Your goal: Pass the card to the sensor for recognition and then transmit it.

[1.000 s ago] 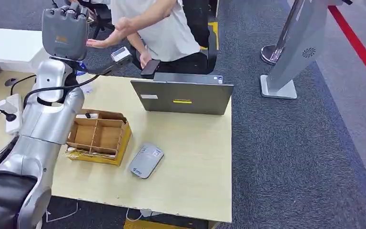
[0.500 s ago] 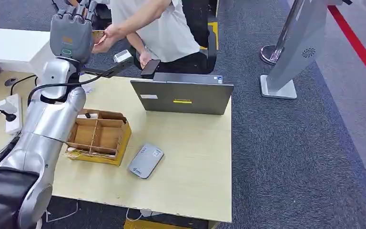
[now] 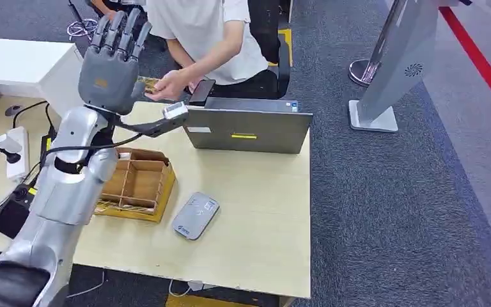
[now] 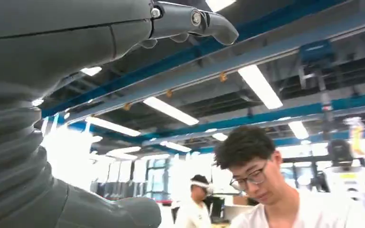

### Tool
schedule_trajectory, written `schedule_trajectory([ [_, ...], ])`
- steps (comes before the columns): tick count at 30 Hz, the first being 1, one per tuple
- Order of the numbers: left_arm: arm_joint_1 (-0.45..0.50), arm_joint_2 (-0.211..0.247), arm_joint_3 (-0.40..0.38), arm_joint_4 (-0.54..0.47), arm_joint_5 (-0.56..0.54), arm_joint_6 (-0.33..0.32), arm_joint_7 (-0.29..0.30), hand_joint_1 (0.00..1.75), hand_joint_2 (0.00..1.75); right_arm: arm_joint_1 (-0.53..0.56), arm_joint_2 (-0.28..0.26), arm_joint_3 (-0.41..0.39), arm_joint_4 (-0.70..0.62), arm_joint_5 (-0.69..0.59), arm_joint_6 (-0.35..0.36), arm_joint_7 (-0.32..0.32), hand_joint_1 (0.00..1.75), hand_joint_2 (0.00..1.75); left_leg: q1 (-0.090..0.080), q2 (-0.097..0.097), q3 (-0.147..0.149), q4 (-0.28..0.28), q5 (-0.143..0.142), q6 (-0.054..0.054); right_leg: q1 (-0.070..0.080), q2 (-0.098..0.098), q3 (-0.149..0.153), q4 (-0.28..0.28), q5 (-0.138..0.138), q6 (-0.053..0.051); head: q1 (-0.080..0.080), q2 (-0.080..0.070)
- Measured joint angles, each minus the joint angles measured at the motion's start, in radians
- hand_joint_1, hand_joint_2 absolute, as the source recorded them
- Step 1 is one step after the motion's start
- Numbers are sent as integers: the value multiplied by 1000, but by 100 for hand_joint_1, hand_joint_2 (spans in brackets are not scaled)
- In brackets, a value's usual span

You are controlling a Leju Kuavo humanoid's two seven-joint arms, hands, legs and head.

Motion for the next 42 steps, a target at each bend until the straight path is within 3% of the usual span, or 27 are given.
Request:
schedule_trajectory([
  [4,174,105,-31,-193,-63,32,-21,0,175,2,0,-35,0,-67,-37,5,0,0,0,1,0,-2,-1,-1,0,1,-1,0,-1,-1,0,0],
  [8,427,225,-37,-369,-126,72,-1,0,175,2,0,-164,0,-233,-85,5,0,0,0,3,2,-3,-3,-3,-1,4,-1,0,-5,-1,-1,0],
  [14,724,321,-36,-488,-172,-10,57,0,175,3,0,-249,0,-253,-105,3,0,0,0,2,1,-3,-4,-2,-1,2,-1,0,-6,-1,-1,0],
  [17,825,340,-36,-516,-173,-11,89,0,175,3,0,-272,0,-254,-112,3,0,0,0,1,0,-3,-5,-1,-1,1,-1,0,-7,0,0,0],
  [25,966,338,-34,-526,-170,24,224,0,175,0,2,-303,0,-253,-114,10,0,0,0,-2,1,-3,-5,-1,-1,-2,0,-1,-7,0,0,0],
  [28,967,301,3,-504,-167,42,265,0,175,-2,2,-305,0,-243,-112,13,0,0,0,-2,1,-3,-4,-1,-1,-3,1,-1,-6,0,0,0],
  [34,917,198,138,-392,-146,45,231,0,175,-4,2,-305,0,-222,-100,16,0,0,0,-3,1,-3,-4,-1,-1,-3,1,-1,-6,-1,0,0],
  [42,826,111,256,-229,-120,19,180,0,175,-8,2,-304,0,-206,-86,17,0,0,0,-3,1,-2,-4,-2,-1,-3,1,0,-6,-1,-1,0],
])
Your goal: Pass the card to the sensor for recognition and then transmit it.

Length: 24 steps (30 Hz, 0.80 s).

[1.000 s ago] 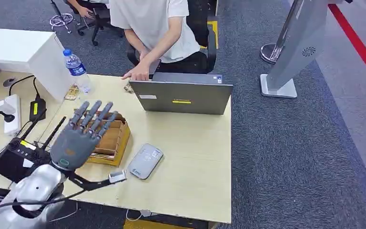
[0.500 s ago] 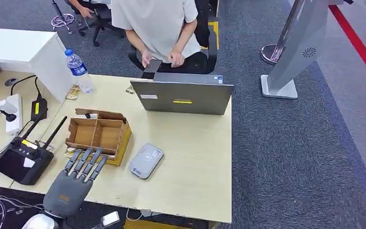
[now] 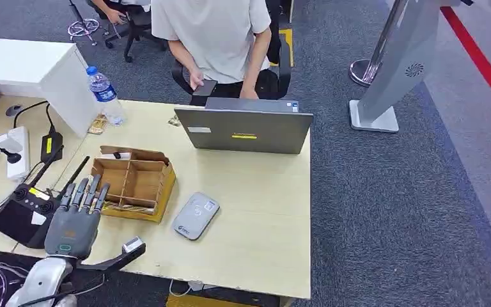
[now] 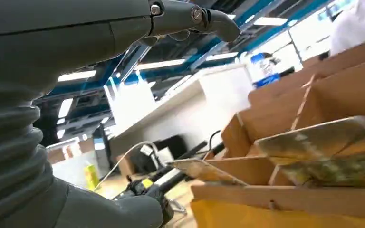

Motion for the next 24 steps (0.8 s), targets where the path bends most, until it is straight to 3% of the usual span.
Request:
schedule_trajectory([
  [12,-127,-82,31,155,-24,-27,-60,0,175,-5,0,13,0,27,14,5,0,0,0,0,0,0,0,0,0,0,0,0,0,0,0,0],
  [24,-198,-137,-44,198,-51,-47,-60,0,175,-7,0,13,0,27,18,3,0,0,0,0,0,0,0,0,0,0,0,0,0,0,0,0],
])
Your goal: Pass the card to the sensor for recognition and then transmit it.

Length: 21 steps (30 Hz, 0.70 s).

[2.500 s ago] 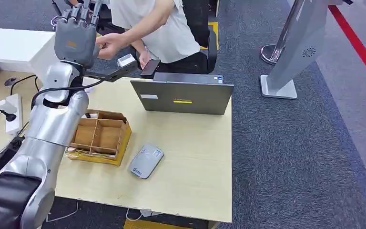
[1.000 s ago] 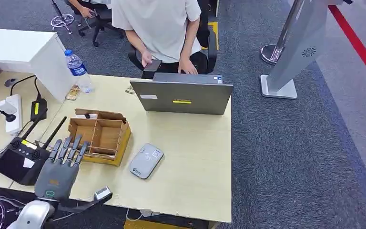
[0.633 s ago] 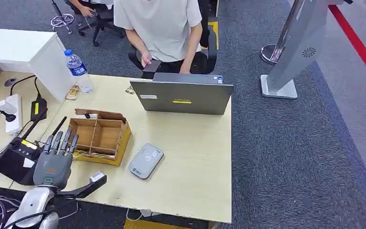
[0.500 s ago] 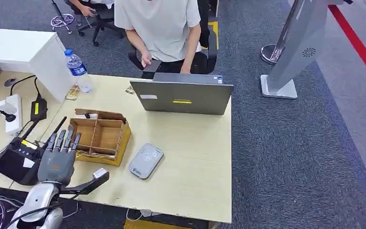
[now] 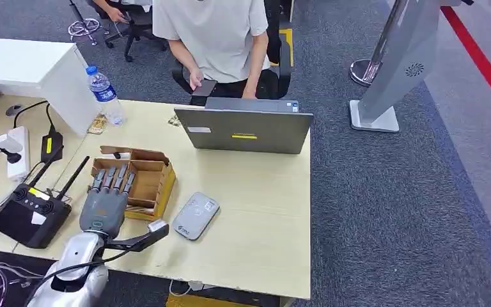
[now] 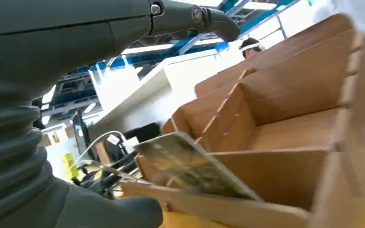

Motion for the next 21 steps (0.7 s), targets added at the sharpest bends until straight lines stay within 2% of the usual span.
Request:
schedule_trajectory([
  [9,-4,-5,-20,5,5,-2,12,0,175,0,0,0,0,1,0,0,0,0,0,0,0,0,0,0,0,0,0,0,0,0,0,0],
  [10,-4,-5,-20,7,5,-2,12,147,175,0,0,0,0,1,0,0,0,0,0,0,0,0,0,0,0,0,0,0,0,0,0,0],
  [11,-4,-5,-21,8,5,-2,12,175,175,0,0,0,0,1,0,0,0,0,0,0,0,0,0,0,0,0,0,0,0,0,0,0],
  [21,6,-5,-25,13,44,-5,0,175,175,0,-1,0,0,1,3,0,0,0,0,0,0,0,0,0,0,0,0,0,0,0,0,0],
])
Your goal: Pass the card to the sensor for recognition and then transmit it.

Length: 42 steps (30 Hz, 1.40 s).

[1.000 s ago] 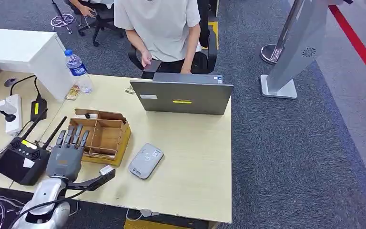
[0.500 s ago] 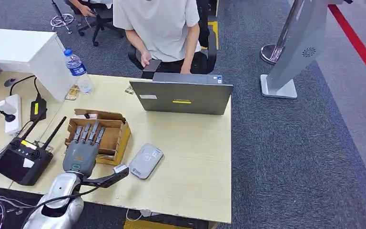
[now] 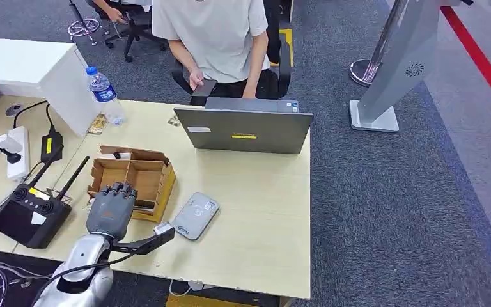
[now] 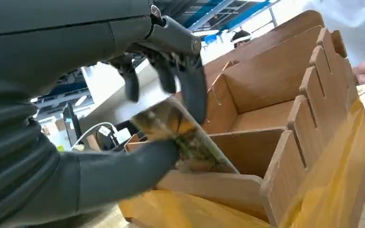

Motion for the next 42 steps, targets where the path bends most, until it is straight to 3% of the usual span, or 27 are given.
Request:
schedule_trajectory([
  [7,4,1,0,0,17,6,-13,175,175,0,0,0,0,-1,0,0,0,0,0,0,0,0,0,0,0,0,0,0,0,0,0,0],
  [12,19,0,0,-6,10,90,-34,175,175,0,-1,0,0,-1,0,0,0,0,0,0,0,0,0,0,0,0,0,0,0,0,0,0],
  [17,42,-2,0,-58,22,95,-43,175,175,0,-1,-1,0,-6,-3,0,0,0,0,0,0,0,0,0,0,0,0,0,0,0,0,0],
  [22,93,18,0,-192,54,92,-68,175,175,1,-1,-7,0,-24,-11,0,0,0,0,0,0,0,0,0,0,0,0,0,0,0,0,0],
  [29,107,101,0,-419,152,53,-92,175,175,1,-1,-26,0,-34,-18,0,0,0,1,0,0,0,0,0,0,-1,0,0,0,0,0,0],
  [31,66,119,0,-441,180,37,-93,175,175,1,-1,-27,0,-29,-16,0,0,0,0,-1,0,0,2,-1,0,-1,0,0,0,0,-1,0],
  [34,-71,124,1,-428,176,30,-82,175,175,-1,-1,-26,0,2,-7,0,0,0,0,-5,-2,0,5,0,0,-5,0,0,2,0,0,0],
  [39,-365,119,0,-200,93,100,-57,175,175,-8,-2,-6,0,52,18,-3,0,0,0,-6,-2,0,9,-2,0,-7,-1,1,7,-2,2,0],
  [42,-495,117,0,-28,-6,205,-50,175,175,-9,-5,10,0,76,26,-3,0,0,0,-4,-2,0,10,-2,0,-4,-2,1,9,-3,2,0],
])
